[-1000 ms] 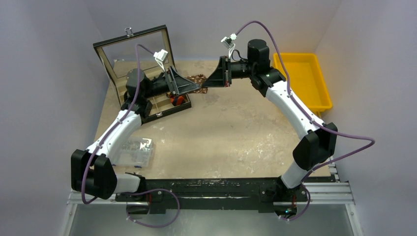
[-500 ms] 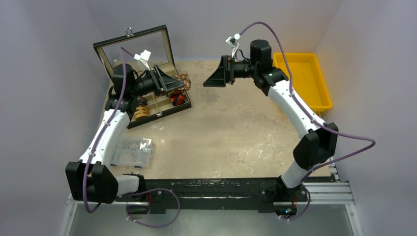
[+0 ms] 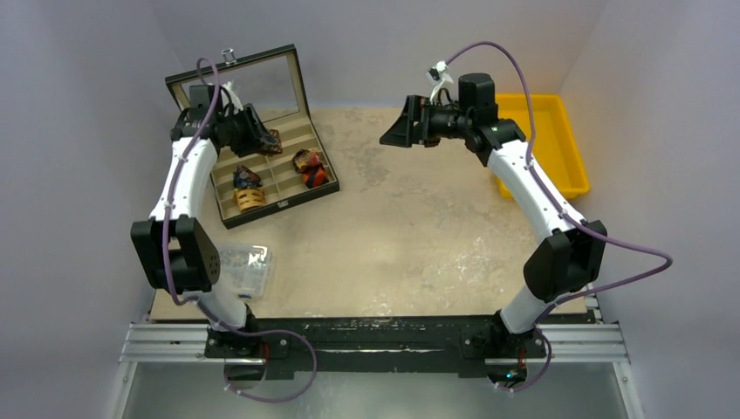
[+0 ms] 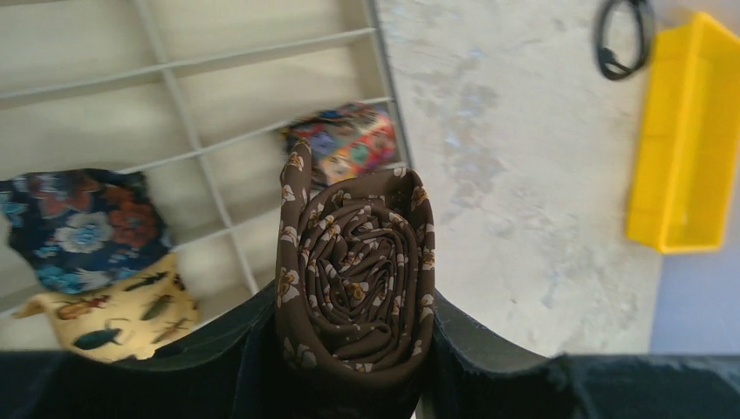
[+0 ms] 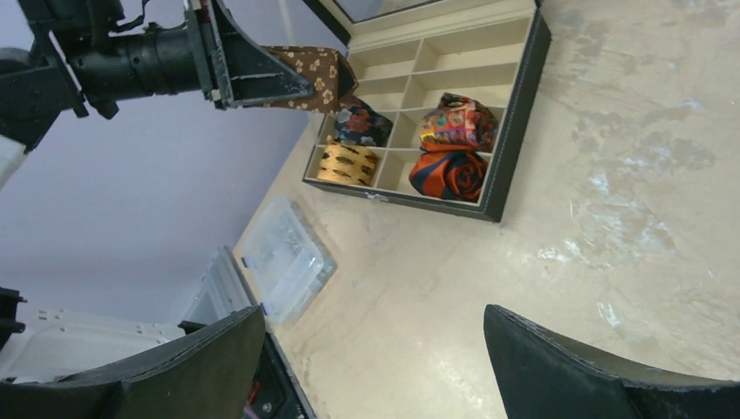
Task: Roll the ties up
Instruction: Place the tie in the storage box.
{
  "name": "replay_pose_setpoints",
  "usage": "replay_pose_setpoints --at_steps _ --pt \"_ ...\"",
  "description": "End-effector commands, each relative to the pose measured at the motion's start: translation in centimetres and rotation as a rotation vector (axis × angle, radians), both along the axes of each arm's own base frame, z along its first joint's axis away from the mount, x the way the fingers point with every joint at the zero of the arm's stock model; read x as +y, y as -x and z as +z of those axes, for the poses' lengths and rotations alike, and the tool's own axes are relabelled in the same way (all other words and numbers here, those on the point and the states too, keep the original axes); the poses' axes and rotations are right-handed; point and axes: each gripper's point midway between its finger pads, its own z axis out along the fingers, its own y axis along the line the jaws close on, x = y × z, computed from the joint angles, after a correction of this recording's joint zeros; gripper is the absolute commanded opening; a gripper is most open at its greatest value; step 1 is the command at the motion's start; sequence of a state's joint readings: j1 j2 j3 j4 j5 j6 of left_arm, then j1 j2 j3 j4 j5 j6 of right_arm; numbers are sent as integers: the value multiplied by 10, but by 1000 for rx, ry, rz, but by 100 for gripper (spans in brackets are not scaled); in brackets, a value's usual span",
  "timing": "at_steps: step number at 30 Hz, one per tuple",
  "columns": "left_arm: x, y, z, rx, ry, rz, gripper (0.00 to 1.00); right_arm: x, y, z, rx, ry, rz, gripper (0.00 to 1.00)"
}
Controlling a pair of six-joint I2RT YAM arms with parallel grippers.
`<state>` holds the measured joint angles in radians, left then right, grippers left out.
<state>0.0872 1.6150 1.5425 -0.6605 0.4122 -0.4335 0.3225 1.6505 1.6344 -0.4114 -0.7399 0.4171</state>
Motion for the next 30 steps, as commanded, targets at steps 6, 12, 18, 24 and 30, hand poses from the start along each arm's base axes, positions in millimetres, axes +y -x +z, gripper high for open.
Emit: replay_pose_setpoints --at_steps 6,12,18,24,30 --pt "72 -53 -38 72 -210 157 0 -15 10 8 -70 60 -59 98" --pt "94 -71 -78 122 -267 206 0 -15 13 4 -64 68 -47 98" --pt "109 -85 -105 131 -304 208 0 -16 17 -1 -44 68 -43 98" --pt "113 -81 -134 223 -311 199 0 -15 16 -3 -40 71 -37 98" --pt "111 -63 -144 287 -280 208 0 -15 17 -5 -36 73 -35 98"
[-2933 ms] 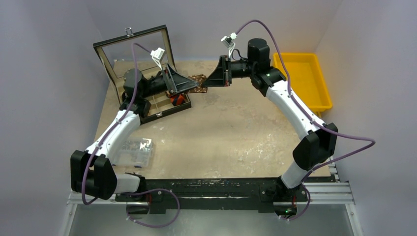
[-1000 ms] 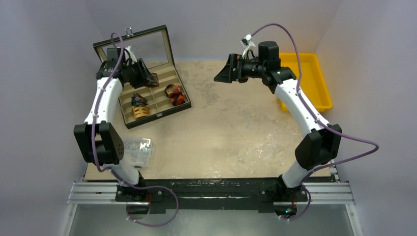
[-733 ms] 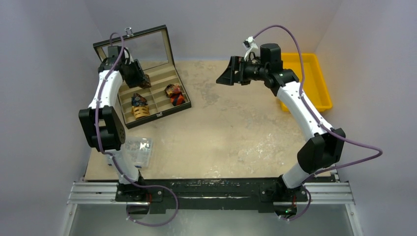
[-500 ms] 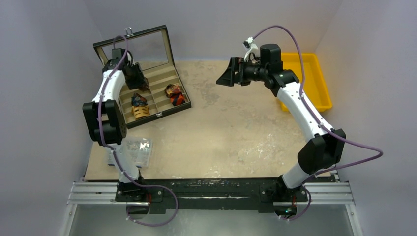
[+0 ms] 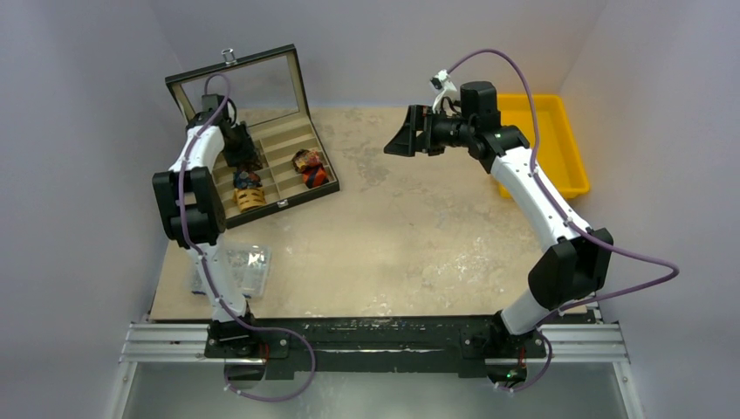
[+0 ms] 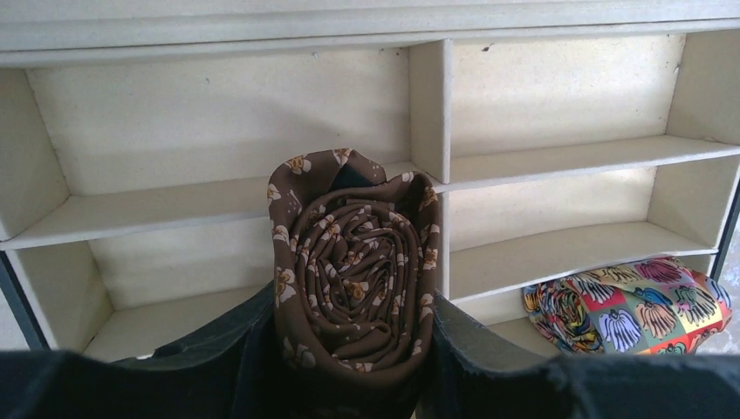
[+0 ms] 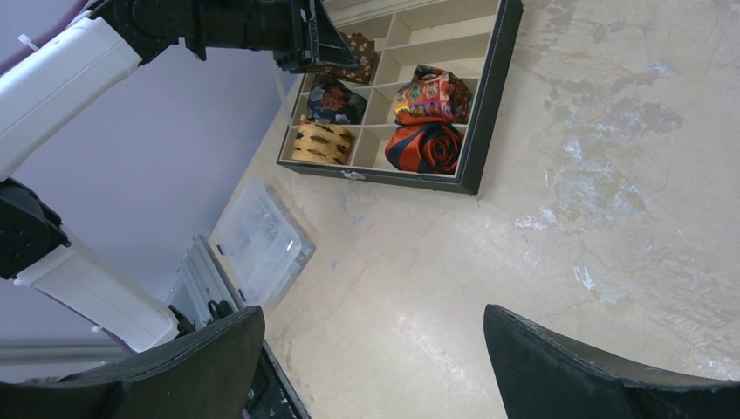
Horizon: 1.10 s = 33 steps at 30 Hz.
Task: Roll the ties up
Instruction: Place the tie in the storage box.
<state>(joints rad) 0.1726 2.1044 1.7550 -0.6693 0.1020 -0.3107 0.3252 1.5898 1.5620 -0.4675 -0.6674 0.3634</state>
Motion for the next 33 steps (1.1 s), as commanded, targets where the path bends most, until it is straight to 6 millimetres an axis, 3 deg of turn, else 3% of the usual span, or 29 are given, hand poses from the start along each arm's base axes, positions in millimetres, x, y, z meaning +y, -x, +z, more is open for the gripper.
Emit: replay_pose_setpoints --at_steps 1,9,17,22,24,33 --pt "6 9 10 11 4 26 0 -1 6 14 -46 -2 8 98" --pt "22 26 -19 149 -43 102 0 -1 6 12 -37 1 8 98" --pt "42 41 -27 220 -124 161 0 -1 5 10 -32 3 6 98" --pt "48 40 -29 237 -140 181 0 -2 3 8 -24 8 0 98" --pt "51 43 -30 247 -154 194 8 -2 3 7 -20 10 -5 98" --pt "54 45 -26 279 -172 166 17 -2 0 6 -10 10 -13 98"
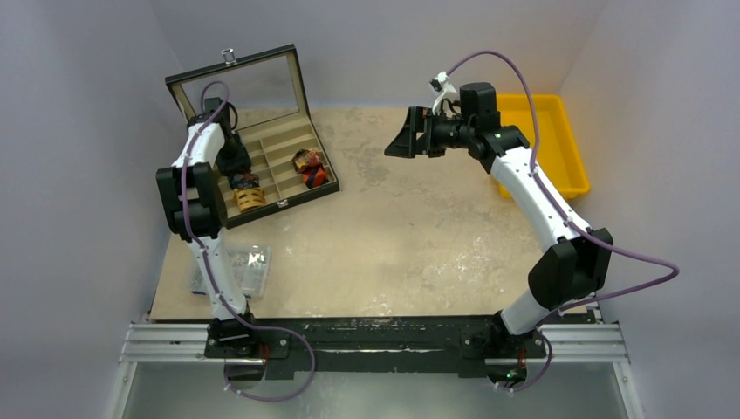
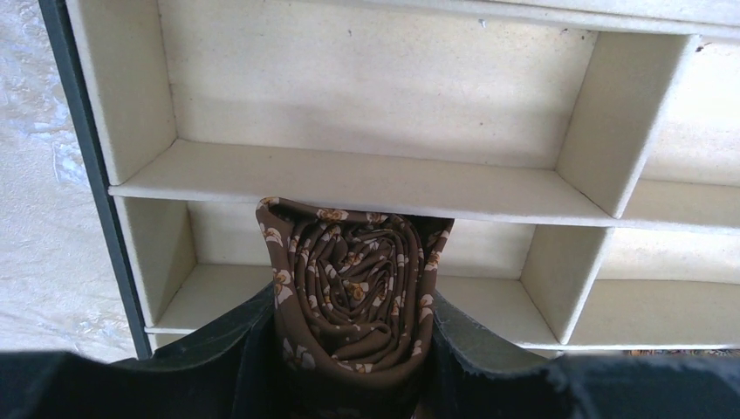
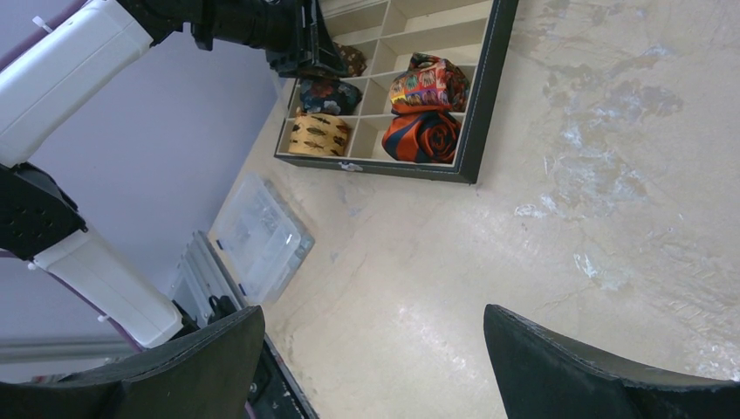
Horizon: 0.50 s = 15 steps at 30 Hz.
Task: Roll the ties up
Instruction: Place the tie in the storage box.
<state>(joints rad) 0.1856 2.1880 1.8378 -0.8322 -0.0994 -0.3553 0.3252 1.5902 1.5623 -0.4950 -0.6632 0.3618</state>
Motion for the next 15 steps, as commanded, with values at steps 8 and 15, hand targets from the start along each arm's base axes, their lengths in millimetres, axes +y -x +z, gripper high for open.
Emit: replay_pose_setpoints --at_steps 8,15 --pt "17 21 2 105 -44 -2 30 0 -4 9 -26 -2 -15 98" --pt "18 23 -2 116 -49 -25 31 0 -4 7 -22 -2 -17 98"
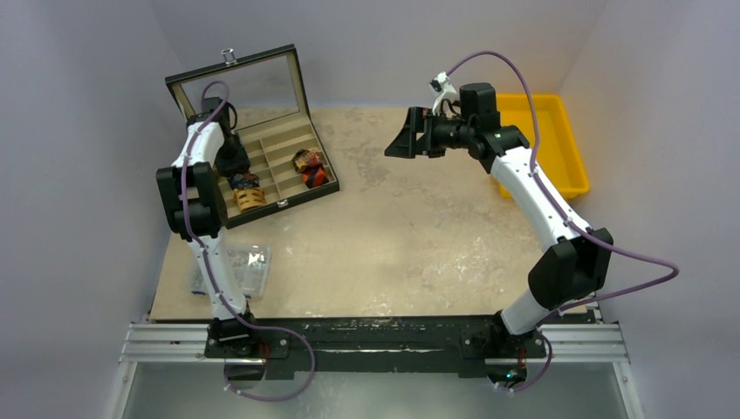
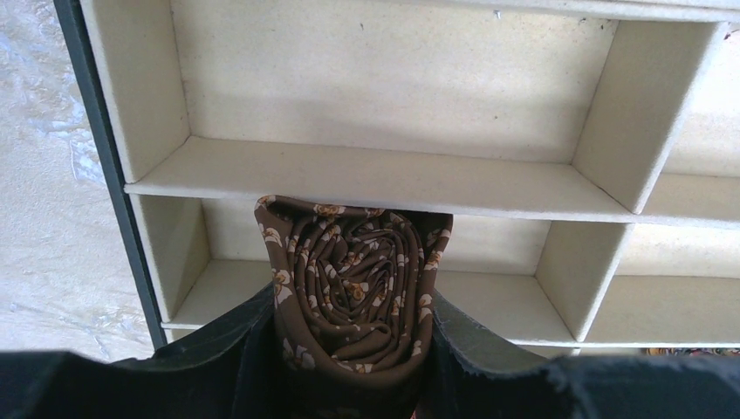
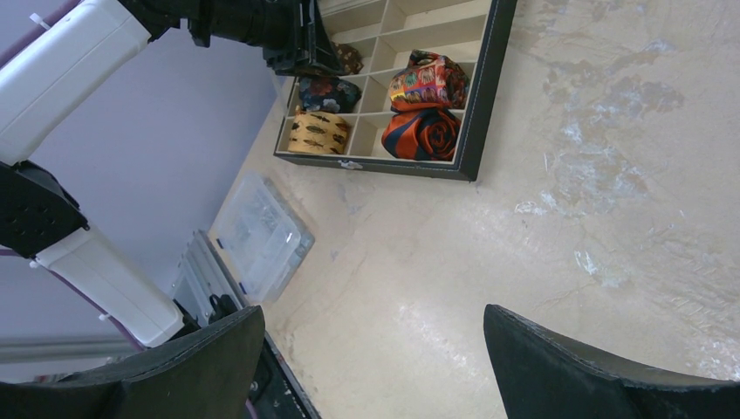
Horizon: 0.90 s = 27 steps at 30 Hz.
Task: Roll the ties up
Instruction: Place the tie in the storage box.
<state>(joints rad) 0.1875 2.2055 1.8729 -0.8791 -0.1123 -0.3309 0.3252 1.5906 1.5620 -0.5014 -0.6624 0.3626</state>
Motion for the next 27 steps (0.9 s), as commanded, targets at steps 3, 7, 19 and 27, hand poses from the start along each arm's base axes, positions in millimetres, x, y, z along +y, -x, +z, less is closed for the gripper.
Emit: replay_pose_setpoints --at_steps 3,7,19,27 --pt "16 19 -3 80 -43 -13 26 1 -6 8 -28 -6 -17 98" --pt "14 17 -3 85 -33 -49 27 1 -7 8 -28 -5 -18 98" --pt "9 18 -2 107 -8 -41 39 2 -5 6 -17 -13 -15 98" --pt "7 15 3 81 3 -30 60 3 -7 7 -18 -16 -15 98"
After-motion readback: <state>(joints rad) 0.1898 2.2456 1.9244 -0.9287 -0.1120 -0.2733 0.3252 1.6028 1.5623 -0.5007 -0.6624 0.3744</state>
